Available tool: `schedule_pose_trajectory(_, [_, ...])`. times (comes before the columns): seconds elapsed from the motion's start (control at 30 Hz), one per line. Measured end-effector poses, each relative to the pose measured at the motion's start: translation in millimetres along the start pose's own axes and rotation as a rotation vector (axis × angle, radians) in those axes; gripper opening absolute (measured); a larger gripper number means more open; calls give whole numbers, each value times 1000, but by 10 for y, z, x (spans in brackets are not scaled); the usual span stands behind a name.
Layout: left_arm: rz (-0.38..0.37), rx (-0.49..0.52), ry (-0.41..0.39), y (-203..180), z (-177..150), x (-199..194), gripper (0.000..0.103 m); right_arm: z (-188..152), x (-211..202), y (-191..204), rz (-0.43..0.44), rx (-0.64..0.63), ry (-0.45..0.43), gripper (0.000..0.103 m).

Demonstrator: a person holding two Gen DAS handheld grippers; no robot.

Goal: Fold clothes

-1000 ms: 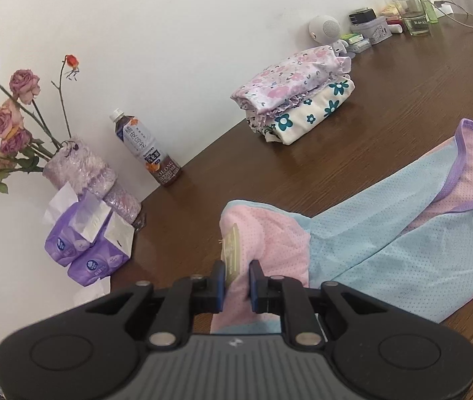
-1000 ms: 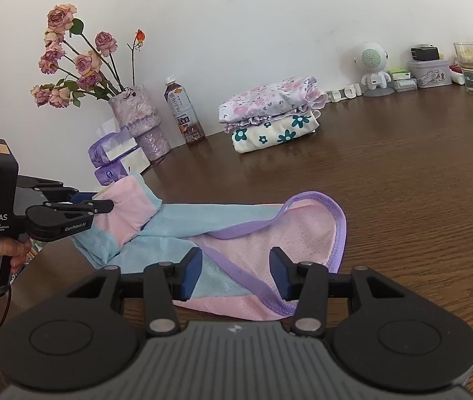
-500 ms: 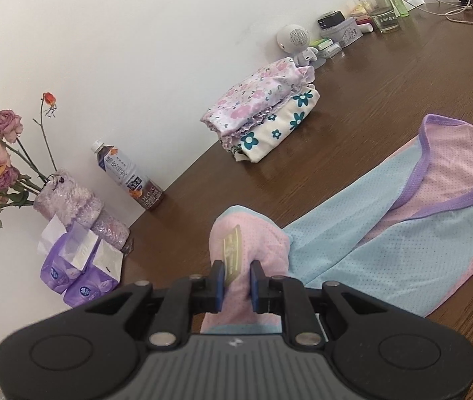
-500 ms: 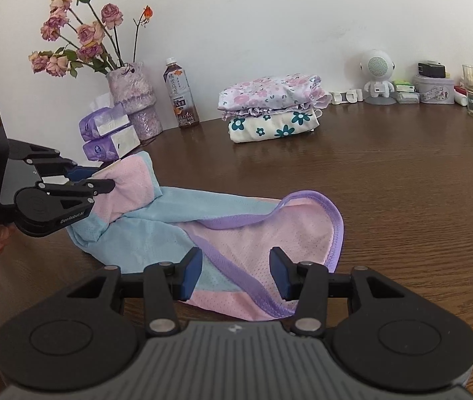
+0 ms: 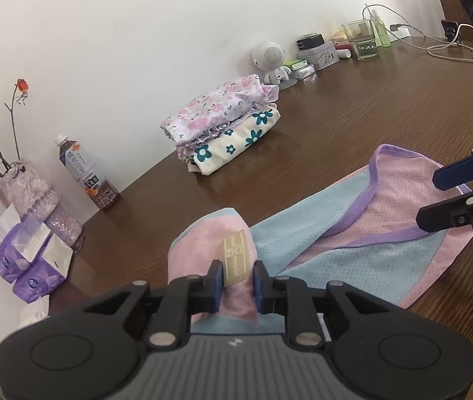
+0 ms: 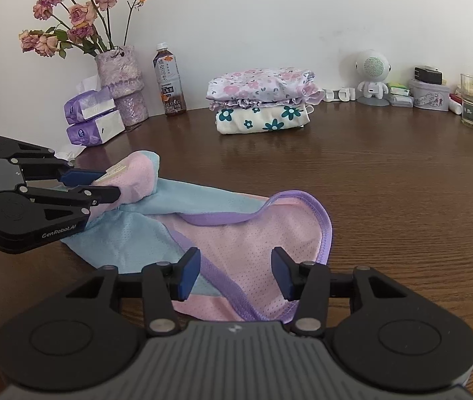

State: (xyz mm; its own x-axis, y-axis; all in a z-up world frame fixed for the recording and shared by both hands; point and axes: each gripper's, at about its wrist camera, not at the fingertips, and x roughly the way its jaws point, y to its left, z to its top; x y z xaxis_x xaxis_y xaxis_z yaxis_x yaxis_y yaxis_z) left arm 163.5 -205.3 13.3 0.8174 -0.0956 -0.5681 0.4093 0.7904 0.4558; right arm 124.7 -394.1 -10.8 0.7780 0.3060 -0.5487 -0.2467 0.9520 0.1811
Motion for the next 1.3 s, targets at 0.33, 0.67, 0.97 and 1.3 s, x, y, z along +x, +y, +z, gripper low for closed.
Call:
schedule_pose_trajectory(0.33, [-102,-98,-40,34,-47,-79,24,36,106,46,-15,-40,39,48])
schedule_pose_trajectory(0.67, [-151,-279,-135,597,-249,-504,47,38,157,148,-52,-140,63,49])
schedule_pose_trajectory(0.97, [-160,-279,-55,664,-583,-222,47,170,174,162,-38,-104,48,58])
schedule_pose_trajectory(1.3, [-239,-307,-94,815,-679,-246,48,489,393,518,14,-134,33,58])
